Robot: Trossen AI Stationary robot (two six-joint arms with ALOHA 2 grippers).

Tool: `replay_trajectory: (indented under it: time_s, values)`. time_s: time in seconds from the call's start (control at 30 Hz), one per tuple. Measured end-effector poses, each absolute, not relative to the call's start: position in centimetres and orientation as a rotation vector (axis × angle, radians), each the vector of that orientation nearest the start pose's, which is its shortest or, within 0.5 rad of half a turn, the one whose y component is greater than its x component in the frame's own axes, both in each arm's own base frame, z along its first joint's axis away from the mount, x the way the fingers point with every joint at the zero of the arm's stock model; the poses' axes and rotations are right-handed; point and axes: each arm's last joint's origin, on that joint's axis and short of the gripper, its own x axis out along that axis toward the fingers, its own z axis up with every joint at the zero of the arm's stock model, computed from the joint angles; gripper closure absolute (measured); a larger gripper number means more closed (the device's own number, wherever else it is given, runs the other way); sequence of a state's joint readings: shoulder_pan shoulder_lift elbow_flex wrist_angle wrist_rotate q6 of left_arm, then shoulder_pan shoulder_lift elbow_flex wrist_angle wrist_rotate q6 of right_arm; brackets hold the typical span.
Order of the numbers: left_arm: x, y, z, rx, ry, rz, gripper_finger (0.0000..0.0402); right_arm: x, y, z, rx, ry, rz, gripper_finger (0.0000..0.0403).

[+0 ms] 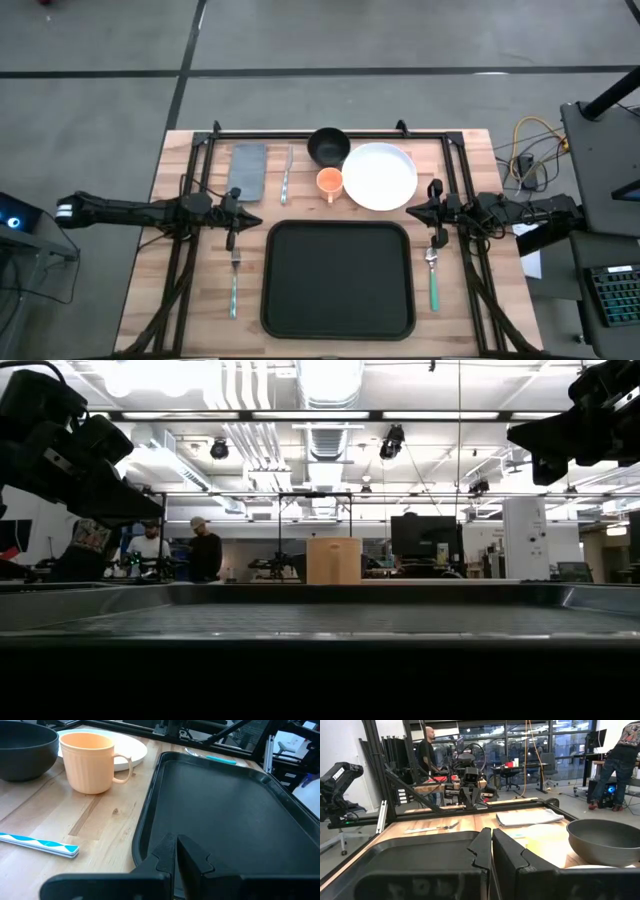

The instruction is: Set up tray

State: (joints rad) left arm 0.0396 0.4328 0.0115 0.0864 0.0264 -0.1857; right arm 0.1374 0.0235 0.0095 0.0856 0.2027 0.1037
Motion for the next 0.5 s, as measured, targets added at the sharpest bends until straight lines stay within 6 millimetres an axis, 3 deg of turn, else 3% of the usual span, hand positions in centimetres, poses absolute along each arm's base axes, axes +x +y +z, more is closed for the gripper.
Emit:
replay_trajectory:
  time_s: [0.5]
  values:
    - [12.03, 0.40, 13.88, -0.195, 0.313, 0.043, 0.0402, 9.76, 0.76, 17.32, 0.116, -0.075, -0.061, 0.0394]
